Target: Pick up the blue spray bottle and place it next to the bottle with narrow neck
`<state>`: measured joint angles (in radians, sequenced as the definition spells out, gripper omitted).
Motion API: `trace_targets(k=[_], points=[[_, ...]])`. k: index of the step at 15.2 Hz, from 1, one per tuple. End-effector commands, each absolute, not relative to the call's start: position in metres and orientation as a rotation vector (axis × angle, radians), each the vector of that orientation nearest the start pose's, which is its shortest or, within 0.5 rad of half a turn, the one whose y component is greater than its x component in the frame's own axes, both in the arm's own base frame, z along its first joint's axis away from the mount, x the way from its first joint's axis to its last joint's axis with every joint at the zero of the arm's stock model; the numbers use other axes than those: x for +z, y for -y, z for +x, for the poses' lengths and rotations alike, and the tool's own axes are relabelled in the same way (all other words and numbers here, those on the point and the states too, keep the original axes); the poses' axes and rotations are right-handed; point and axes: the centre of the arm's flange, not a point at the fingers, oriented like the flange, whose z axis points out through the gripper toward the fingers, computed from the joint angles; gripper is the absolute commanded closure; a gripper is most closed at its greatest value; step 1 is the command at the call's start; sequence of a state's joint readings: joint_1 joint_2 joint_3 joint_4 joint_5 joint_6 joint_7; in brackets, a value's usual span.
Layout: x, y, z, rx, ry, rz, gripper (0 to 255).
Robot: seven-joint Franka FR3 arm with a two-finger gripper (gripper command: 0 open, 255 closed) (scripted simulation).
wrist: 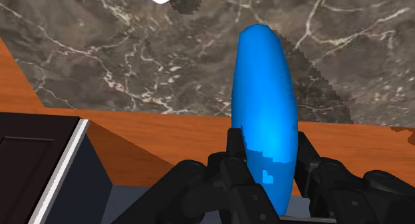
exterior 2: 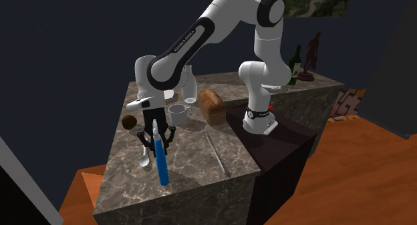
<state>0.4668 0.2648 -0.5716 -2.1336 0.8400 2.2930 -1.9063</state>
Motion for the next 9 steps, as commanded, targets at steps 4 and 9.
trace_targets(k=[4,9], points=[[0.300,0.038,0.565,-0.548,1.630,-2.302,255],[0.315,0.038,0.565,-0.549,1.630,-2.302,255]])
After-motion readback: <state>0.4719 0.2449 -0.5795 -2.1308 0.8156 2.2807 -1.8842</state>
